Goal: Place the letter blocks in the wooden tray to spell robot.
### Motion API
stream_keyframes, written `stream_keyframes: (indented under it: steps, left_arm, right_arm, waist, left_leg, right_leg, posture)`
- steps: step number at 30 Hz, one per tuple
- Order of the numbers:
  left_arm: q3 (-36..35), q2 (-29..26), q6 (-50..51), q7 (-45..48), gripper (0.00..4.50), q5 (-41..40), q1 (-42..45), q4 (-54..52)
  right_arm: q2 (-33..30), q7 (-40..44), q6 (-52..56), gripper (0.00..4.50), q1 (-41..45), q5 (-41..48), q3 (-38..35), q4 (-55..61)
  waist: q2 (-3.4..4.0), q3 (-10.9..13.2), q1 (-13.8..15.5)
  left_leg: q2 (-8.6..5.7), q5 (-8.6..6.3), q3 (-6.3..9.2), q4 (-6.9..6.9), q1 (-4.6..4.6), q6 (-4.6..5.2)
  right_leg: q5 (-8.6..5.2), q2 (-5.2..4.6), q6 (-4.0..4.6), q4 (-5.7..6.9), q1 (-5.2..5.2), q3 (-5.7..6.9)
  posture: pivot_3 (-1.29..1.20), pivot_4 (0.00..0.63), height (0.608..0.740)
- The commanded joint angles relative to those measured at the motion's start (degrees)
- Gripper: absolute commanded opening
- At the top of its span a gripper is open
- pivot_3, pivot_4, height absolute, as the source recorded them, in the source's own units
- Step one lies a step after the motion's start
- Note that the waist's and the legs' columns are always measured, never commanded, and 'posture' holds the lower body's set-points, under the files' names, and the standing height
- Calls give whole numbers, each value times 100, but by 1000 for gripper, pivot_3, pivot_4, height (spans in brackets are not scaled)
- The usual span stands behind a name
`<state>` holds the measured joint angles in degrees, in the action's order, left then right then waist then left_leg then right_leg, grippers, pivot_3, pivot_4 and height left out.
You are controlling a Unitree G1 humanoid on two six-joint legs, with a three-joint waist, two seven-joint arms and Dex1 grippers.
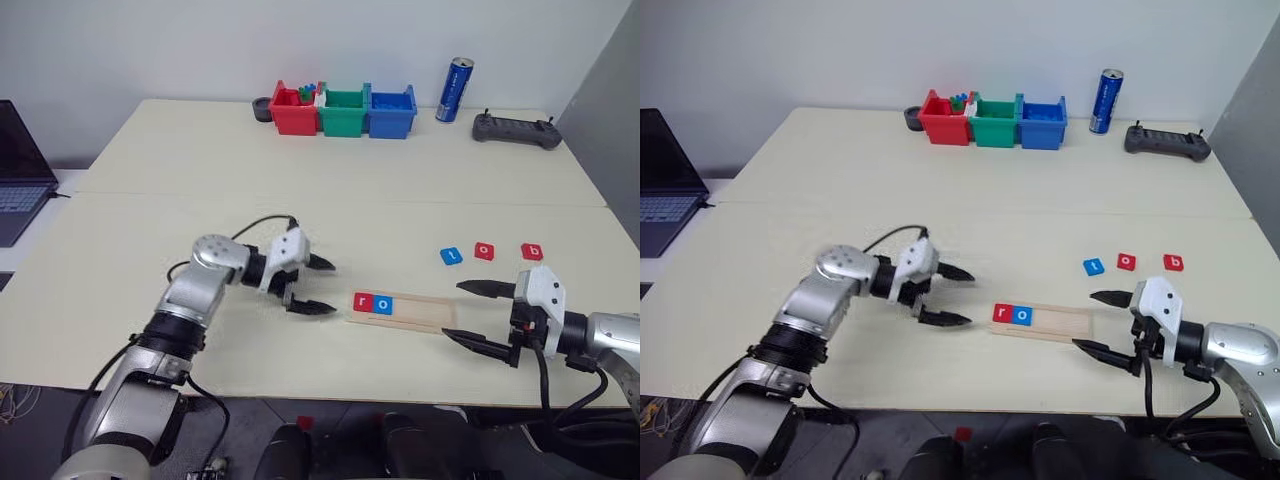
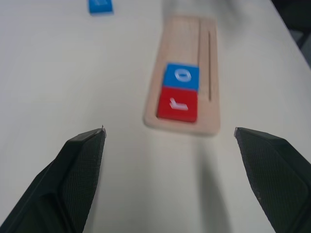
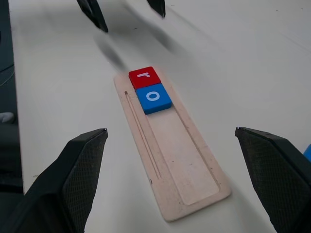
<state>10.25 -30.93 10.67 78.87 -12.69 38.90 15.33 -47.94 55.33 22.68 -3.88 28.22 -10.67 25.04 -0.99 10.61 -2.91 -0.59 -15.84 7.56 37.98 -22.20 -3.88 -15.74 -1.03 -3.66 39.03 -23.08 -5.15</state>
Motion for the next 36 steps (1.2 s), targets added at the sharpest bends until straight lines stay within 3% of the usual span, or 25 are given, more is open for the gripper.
stream_keyframes:
  steps: [1,8,17,21,26,36]
  left_arm:
    - [-332,216,320,-510,4488,-435,-193,-869]
    - [-230,472,779,-1057,4488,-674,-846,-1873]
    - [173,771,307,-999,4488,-445,-637,-1515]
    - [253,824,228,-986,4488,-442,-507,-1356]
    - [378,1013,128,-960,4488,-417,-374,-1204]
    - [535,1316,-31,-909,4488,-362,-83,-863]
  right_arm:
    - [253,-756,160,4500,119,-228,-162,98]
    - [911,-2232,640,4500,206,-786,-205,45]
    - [1912,-4137,1883,4500,1007,-1229,-287,48]
    - [2041,-4708,2040,4500,1179,-1573,-458,-213]
    - [2246,-5133,1872,4500,1270,-1772,-719,-669]
    - [2222,-5052,962,4500,1753,-1871,-831,-2200]
  waist:
    - [0,0,7]
    - [2,-1,4]
    - [6,-4,8]
    - [8,-4,12]
    - [8,-4,14]
    - [13,-7,-54]
  left_leg:
    - [1,0,1,0,0,0]
    - [6,0,-2,-2,8,0]
    - [6,0,-14,-4,15,-1]
    - [4,0,-17,-5,14,0]
    - [3,0,-22,-5,13,0]
    - [8,0,-32,-9,23,1]
  right_leg:
    - [0,0,0,0,0,0]
    - [0,3,1,6,-1,-6]
    - [3,8,4,6,-1,-19]
    - [3,7,5,3,-1,-21]
    - [3,6,5,2,-1,-25]
    - [3,13,5,8,-1,-37]
  posture:
    - [0,150,740]
    - [0,150,740]
    - [0,150,740]
    - [0,150,740]
    - [0,150,740]
    - [0,150,740]
